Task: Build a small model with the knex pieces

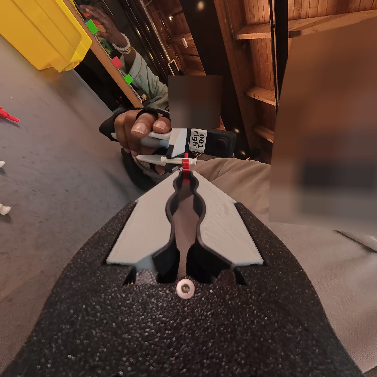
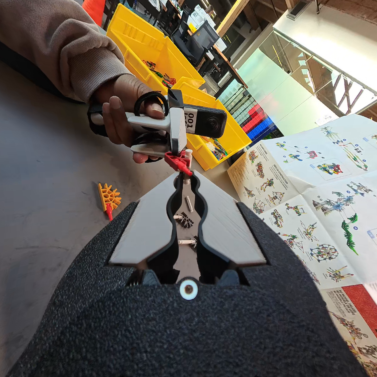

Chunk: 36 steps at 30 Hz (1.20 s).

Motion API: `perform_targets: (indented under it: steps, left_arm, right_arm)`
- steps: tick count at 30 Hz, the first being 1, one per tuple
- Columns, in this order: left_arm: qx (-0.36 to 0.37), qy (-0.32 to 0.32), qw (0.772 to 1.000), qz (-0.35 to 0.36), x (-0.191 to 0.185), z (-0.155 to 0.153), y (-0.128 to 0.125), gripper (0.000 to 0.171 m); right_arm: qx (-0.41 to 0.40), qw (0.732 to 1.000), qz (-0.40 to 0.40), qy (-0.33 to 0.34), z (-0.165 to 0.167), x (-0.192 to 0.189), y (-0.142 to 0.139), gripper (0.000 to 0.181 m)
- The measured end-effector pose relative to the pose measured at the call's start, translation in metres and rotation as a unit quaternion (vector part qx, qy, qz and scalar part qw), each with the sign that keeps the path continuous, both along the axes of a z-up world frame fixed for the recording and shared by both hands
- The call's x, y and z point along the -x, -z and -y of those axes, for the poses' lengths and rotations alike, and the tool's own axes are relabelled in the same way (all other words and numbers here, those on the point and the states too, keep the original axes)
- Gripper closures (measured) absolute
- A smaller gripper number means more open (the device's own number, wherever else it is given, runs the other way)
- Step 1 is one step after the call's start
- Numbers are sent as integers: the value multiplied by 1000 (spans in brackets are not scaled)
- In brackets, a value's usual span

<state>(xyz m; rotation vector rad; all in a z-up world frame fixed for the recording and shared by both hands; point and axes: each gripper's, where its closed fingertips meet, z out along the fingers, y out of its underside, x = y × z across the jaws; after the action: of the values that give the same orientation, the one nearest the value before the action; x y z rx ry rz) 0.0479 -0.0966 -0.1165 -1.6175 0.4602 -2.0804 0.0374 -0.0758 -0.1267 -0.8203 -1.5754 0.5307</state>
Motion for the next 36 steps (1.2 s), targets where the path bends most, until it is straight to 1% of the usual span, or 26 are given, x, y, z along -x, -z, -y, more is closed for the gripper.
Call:
perform_targets:
  steps: [36]
  left_arm:
    - [-8, -18, 999, -32, -2, -4, 11, 166]
  right_arm:
    - [11, 1000, 8, 9, -3, -1, 11, 178]
